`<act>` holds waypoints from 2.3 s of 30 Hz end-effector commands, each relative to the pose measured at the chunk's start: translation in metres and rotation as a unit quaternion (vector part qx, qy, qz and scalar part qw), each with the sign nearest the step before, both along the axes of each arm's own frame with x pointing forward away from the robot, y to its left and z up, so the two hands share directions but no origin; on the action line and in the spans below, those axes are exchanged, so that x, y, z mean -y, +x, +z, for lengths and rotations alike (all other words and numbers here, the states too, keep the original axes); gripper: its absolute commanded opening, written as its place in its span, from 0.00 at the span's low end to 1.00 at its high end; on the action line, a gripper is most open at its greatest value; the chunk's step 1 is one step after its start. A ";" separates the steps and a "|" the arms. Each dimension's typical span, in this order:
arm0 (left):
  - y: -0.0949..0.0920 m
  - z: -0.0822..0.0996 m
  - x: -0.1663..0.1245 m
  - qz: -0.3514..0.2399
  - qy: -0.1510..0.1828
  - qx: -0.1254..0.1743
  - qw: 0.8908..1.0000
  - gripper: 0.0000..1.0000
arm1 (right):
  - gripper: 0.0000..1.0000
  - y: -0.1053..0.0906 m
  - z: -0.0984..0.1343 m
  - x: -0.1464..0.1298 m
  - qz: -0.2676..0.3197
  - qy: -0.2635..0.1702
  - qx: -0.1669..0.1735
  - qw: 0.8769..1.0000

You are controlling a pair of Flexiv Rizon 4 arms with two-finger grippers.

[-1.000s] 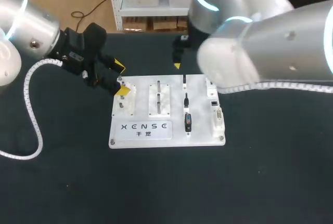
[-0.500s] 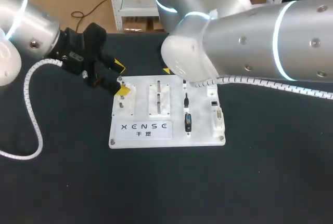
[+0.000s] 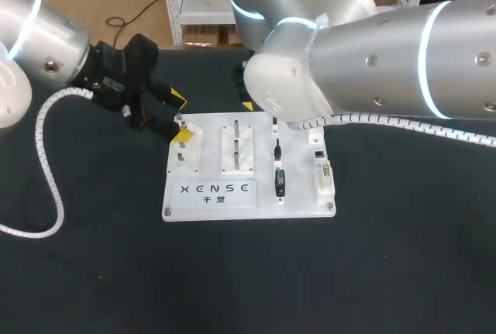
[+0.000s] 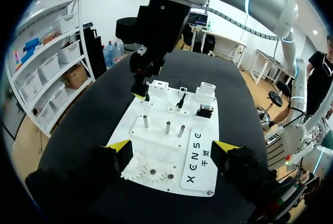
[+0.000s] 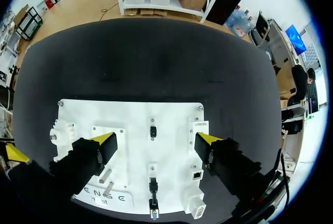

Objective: Insert the USB connector, Ethernet cable, and multi-pin plug into their matching sockets one by one.

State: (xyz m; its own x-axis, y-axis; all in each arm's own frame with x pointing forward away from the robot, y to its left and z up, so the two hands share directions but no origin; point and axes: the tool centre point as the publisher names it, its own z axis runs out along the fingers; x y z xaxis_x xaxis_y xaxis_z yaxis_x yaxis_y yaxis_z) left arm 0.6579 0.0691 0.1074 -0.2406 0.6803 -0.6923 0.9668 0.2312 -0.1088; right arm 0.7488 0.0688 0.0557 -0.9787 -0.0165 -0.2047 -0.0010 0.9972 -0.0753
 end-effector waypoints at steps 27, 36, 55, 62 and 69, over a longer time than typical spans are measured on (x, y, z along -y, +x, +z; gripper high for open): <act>0.001 0.000 0.000 -0.001 0.002 -0.001 1.000 1.00 | 0.49 0.002 -0.025 0.004 -0.007 0.018 -0.045 0.999; 0.001 0.000 0.000 -0.001 0.002 -0.001 1.000 1.00 | 0.40 0.006 -0.035 0.004 -0.010 0.019 -0.052 0.998; 0.001 0.000 0.000 -0.001 0.002 -0.001 1.000 1.00 | 0.00 0.002 -0.039 0.004 -0.004 0.025 -0.051 0.998; 0.001 0.000 0.000 -0.001 0.002 -0.001 1.000 1.00 | 0.00 -0.001 -0.019 0.008 0.009 0.040 -0.011 0.999; 0.001 0.000 0.000 -0.001 0.002 -0.001 1.000 1.00 | 0.00 -0.005 0.005 0.022 0.006 0.053 0.024 0.998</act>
State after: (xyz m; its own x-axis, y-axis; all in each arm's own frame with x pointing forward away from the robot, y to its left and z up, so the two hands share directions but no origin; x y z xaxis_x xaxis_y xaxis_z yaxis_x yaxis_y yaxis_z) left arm 0.6579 0.0691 0.1074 -0.2405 0.6804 -0.6923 0.9668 0.2312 -0.1087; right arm 0.7596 0.0622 0.0517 -0.9872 -0.0112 -0.1594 -0.0126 0.9999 0.0081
